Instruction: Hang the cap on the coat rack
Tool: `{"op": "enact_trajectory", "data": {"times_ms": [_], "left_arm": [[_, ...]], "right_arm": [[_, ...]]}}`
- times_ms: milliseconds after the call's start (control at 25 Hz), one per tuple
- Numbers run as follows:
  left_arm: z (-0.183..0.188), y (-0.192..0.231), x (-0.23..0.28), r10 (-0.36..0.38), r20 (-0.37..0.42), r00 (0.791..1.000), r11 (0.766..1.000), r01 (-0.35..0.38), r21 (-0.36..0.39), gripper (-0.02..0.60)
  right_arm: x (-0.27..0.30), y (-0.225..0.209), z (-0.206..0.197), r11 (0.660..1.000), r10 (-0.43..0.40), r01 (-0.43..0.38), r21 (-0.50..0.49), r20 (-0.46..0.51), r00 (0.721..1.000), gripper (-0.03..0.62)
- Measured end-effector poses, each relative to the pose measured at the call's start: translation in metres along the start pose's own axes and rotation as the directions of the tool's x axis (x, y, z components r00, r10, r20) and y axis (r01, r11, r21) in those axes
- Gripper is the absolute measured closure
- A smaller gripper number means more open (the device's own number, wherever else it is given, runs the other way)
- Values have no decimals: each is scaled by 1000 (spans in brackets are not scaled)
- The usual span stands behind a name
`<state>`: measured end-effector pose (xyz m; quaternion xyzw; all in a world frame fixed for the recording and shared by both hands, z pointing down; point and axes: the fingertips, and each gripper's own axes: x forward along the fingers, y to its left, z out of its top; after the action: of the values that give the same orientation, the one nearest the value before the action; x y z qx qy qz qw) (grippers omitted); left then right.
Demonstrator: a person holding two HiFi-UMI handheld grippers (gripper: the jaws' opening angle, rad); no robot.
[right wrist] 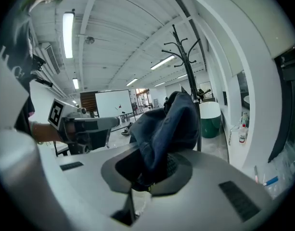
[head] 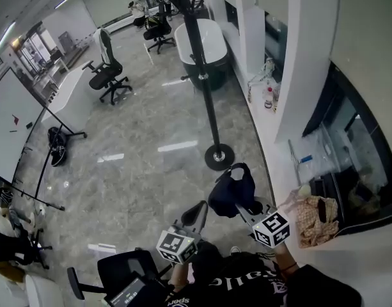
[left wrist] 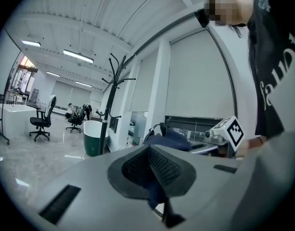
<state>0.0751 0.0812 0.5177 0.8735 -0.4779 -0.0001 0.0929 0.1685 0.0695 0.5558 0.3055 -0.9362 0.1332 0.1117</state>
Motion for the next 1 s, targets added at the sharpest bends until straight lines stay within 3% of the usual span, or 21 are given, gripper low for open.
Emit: {"op": "enact_trajectory", "data": {"times_ms": [240,480,840,1000], "left_arm": [[5,33,11,17,-3,1000,1000,-17,-8,577],[11,77,36,-33,-3,999,999,33,-15,577],[63,199,59,-87,18,996,996,87,-8,577],[69,253,69,-87,45,995,996,87,-3,577]], "right_arm": [[29,-13,11,1000,1,-1,7,1,1000,557],[73,-28,18,999,-38,38,9,-28,999,557],[187,-38,88,996,-86,86,-17,-5,996,557],[234,-48,118,993,-100,100,-68,-5,995,557]]}}
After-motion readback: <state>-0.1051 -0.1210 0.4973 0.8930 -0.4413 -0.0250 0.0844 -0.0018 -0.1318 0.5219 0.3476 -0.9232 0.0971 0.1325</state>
